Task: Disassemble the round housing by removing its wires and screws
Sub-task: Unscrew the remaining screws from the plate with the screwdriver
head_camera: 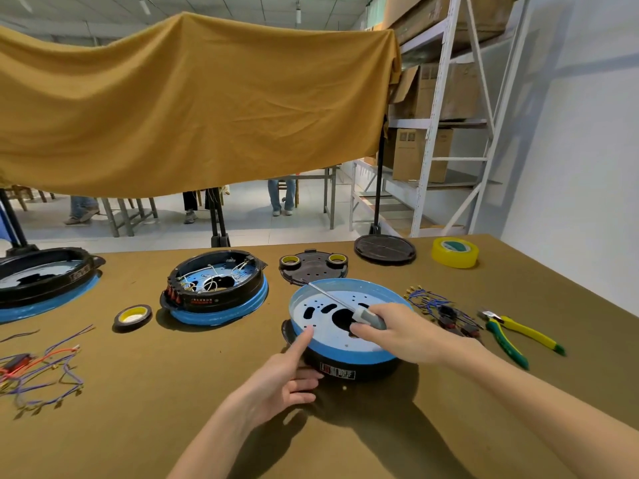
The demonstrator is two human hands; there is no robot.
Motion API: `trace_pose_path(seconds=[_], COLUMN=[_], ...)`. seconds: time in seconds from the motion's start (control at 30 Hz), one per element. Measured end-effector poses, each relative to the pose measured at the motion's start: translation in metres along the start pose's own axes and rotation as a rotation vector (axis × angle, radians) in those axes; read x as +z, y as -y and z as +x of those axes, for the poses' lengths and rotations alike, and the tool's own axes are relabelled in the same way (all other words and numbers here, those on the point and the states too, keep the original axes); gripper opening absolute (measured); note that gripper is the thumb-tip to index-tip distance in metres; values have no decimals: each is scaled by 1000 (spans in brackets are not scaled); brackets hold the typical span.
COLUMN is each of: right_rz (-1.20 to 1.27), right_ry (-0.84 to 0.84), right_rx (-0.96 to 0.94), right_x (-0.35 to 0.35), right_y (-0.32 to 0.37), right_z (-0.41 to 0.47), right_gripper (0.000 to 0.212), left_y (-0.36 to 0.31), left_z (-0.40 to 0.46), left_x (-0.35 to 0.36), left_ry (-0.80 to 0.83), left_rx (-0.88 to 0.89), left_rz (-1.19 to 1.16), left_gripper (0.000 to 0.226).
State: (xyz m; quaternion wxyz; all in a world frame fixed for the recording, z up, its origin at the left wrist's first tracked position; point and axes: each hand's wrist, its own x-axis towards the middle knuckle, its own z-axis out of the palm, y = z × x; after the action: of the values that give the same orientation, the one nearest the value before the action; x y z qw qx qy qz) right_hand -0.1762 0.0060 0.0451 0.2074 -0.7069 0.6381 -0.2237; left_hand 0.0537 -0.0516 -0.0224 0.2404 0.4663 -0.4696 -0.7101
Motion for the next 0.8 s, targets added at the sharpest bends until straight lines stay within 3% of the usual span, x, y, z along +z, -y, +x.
trace_pose_path(seconds=[0.2,0.37,0.53,0.8], right_rz=[63,73,94,95], right_ry=[-10,82,41,-120], right_rx=[43,57,41,-141], right_x=[-14,-31,-45,-55], right_y=[-5,-7,-11,-11], right_z=[1,0,0,-5], right_gripper=[45,26,26,18], left_y=[5,7,4,6], left_z=[12,13,12,16], left_x=[-3,-9,-21,-28], left_ry=[-80,-34,44,77], left_rx=[17,6,32,8], left_rz=[169,100,106,94], left_gripper=[86,62,73,81])
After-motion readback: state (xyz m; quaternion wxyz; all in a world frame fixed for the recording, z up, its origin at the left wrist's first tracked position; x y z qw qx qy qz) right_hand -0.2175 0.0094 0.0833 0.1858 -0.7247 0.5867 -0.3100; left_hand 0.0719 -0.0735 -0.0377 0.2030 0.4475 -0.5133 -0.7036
